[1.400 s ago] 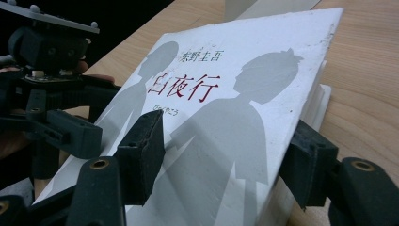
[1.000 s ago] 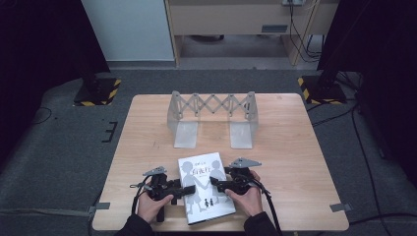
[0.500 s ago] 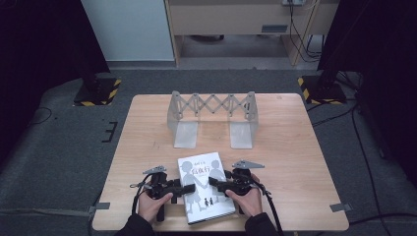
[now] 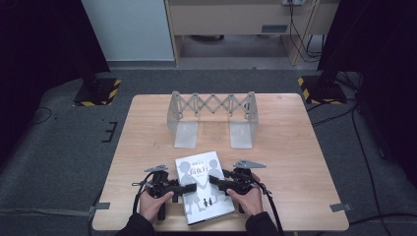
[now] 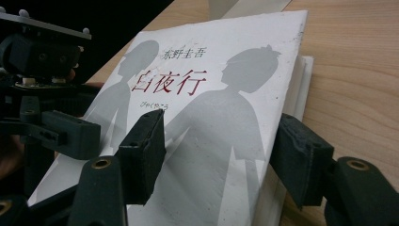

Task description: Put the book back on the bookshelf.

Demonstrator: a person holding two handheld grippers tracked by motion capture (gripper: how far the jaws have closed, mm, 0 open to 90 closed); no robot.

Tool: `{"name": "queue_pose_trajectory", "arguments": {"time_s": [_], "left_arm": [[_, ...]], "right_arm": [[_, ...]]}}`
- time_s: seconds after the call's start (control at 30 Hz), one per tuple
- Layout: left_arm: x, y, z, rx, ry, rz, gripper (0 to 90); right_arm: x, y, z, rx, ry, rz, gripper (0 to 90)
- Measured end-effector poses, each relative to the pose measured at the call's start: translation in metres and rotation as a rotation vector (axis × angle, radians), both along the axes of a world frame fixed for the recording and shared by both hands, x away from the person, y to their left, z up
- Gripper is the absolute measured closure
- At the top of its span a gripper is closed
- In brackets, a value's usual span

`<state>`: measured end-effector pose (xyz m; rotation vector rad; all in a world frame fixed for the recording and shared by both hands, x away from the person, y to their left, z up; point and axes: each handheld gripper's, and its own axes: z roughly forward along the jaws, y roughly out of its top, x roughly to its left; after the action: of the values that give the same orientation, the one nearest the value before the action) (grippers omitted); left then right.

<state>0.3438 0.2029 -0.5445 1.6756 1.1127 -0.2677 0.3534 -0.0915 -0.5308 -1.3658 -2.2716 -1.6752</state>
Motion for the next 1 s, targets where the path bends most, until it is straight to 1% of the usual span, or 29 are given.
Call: {"name": "queue_pose_trajectory", "arguments": {"time_s": [0.07,0.13,0.23,0.3,0.33,0.37,0.4,0.43,0.47,0.53,0.63,0.8,0.9,0.97,1.0], "left_arm": [[0.001,-0.001,0.001,0.003,-0.006,0.004,16.5],[0.003,-0.001,0.001,0.006,-0.010,-0.002,16.6],[0.002,-0.002,0.003,0.009,-0.026,-0.002,16.9],[0.003,-0.002,0.006,0.016,-0.036,-0.006,16.9],[0.003,-0.002,0.007,0.011,-0.050,0.004,17.1],[0.003,-0.002,0.009,0.010,-0.064,0.003,17.5],[0.003,-0.002,0.011,0.007,-0.071,0.001,18.2],[0.003,-0.002,0.014,-0.012,-0.083,0.006,19.5],[0.003,-0.002,0.017,-0.022,-0.104,0.013,21.8],[0.003,-0.001,0.023,-0.027,-0.131,0.023,24.1],[0.002,0.002,0.032,-0.051,-0.168,0.043,29.7],[0.001,0.000,0.043,-0.028,-0.227,0.054,31.9],[0.001,-0.002,0.048,-0.036,-0.261,0.069,33.3],[0.001,-0.002,0.050,-0.030,-0.274,0.065,33.2],[0.001,-0.004,0.049,-0.032,-0.272,0.059,33.0]], "right_arm": [[0.001,-0.001,0.000,0.007,-0.005,-0.002,39.9],[0.001,-0.003,0.001,0.014,-0.009,-0.003,42.0],[0.002,-0.006,0.001,0.027,-0.003,-0.005,44.1],[0.002,-0.006,0.002,0.029,-0.013,-0.009,44.7],[0.002,-0.007,0.003,0.033,-0.019,-0.008,45.3],[0.002,-0.007,0.003,0.037,-0.028,-0.010,45.5],[0.002,-0.007,0.005,0.045,-0.036,-0.014,46.0],[0.002,-0.007,0.006,0.051,-0.044,-0.010,46.5],[0.002,-0.007,0.009,0.064,-0.051,-0.009,47.1],[0.003,-0.006,0.013,0.079,-0.065,-0.006,47.5],[0.003,-0.007,0.019,0.097,-0.086,0.003,49.2],[0.005,-0.010,0.025,0.128,-0.107,0.006,51.6],[0.005,-0.012,0.030,0.136,-0.141,0.005,53.1],[0.004,-0.013,0.033,0.138,-0.158,0.008,55.2],[0.003,-0.014,0.034,0.139,-0.170,0.012,56.0]]}}
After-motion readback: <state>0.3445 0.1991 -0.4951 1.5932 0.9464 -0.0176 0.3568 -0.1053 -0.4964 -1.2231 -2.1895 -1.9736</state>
